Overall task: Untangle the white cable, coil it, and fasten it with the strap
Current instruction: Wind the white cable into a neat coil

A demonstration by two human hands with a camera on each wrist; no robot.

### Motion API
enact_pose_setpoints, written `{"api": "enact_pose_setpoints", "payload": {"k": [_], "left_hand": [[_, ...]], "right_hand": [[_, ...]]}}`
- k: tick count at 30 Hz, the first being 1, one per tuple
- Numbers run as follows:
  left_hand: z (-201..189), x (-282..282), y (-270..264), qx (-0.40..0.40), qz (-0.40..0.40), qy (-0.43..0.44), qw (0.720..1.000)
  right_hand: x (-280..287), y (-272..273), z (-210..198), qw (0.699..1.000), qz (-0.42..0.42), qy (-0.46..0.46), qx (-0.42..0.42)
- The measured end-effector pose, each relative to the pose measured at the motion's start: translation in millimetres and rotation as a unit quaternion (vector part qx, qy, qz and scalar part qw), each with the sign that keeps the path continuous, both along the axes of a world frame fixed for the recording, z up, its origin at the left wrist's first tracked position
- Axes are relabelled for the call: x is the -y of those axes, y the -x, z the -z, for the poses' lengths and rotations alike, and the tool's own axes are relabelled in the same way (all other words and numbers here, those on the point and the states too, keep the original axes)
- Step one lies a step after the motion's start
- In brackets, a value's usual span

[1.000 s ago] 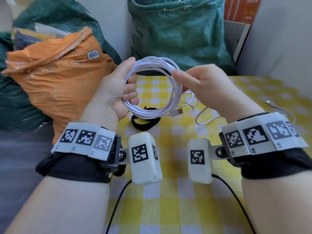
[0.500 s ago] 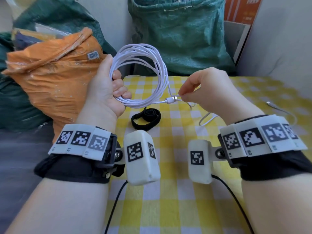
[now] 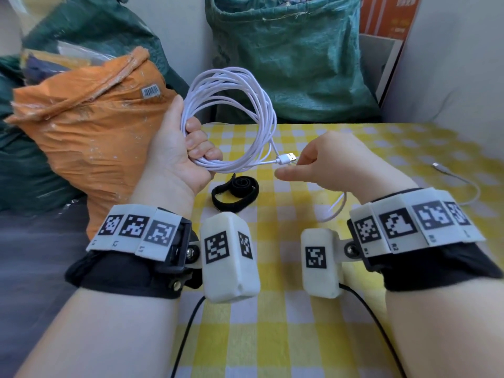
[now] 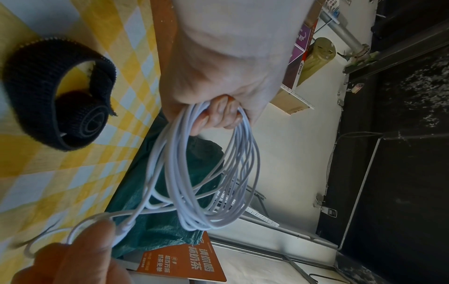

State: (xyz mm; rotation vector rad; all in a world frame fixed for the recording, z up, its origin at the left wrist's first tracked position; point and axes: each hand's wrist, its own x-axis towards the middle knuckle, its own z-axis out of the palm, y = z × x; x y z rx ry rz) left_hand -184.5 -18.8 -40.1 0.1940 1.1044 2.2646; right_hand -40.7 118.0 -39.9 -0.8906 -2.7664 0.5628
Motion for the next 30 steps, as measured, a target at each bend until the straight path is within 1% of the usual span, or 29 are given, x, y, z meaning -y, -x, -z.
{"api": "enact_pose_setpoints", "payload": {"k": [2, 7, 11, 14, 17, 19, 21, 24, 28, 30], "left_hand": [[1, 0, 0, 0.0, 0.012, -0.003, 1.0], [2, -3, -1, -0.016, 0.03, 0.009, 0.999], [2, -4, -2, -0.031, 0.049, 0.015, 0.998], [2, -5, -3, -0.038, 0.056, 0.024, 0.997], [3, -6, -2, -0.033, 0.056, 0.021, 0.998], [3, -5, -1, -0.036, 0.069, 0.018, 0.997], [3, -5, -2, -0.047, 0.09, 0.016, 0.995], [3, -6, -5, -0.056, 0.117, 0.012, 0.991], [3, -4, -6, -0.057, 0.168, 0.01, 0.984], [3, -2, -8, -0.06, 0.202, 0.011, 0.978]], "right_hand": [[0, 2, -1, 1.0, -0.004, 0.005, -0.02], [5, 5, -5, 0.993, -0.001, 0.002, -0.117], [7, 3, -7, 0.983, -0.036, 0.078, -0.161], [9, 2, -9, 0.972, -0.044, 0.14, -0.182], [14, 2, -13, 0.959, -0.053, 0.205, -0.189], [16, 0, -14, 0.955, -0.049, 0.237, -0.17], [22, -2, -15, 0.958, -0.07, 0.233, -0.152], [24, 1, -14, 0.965, -0.094, 0.19, -0.152], [22, 6, -10, 0.973, -0.079, 0.133, -0.173], [19, 8, -8, 0.971, -0.064, 0.132, -0.187]]}}
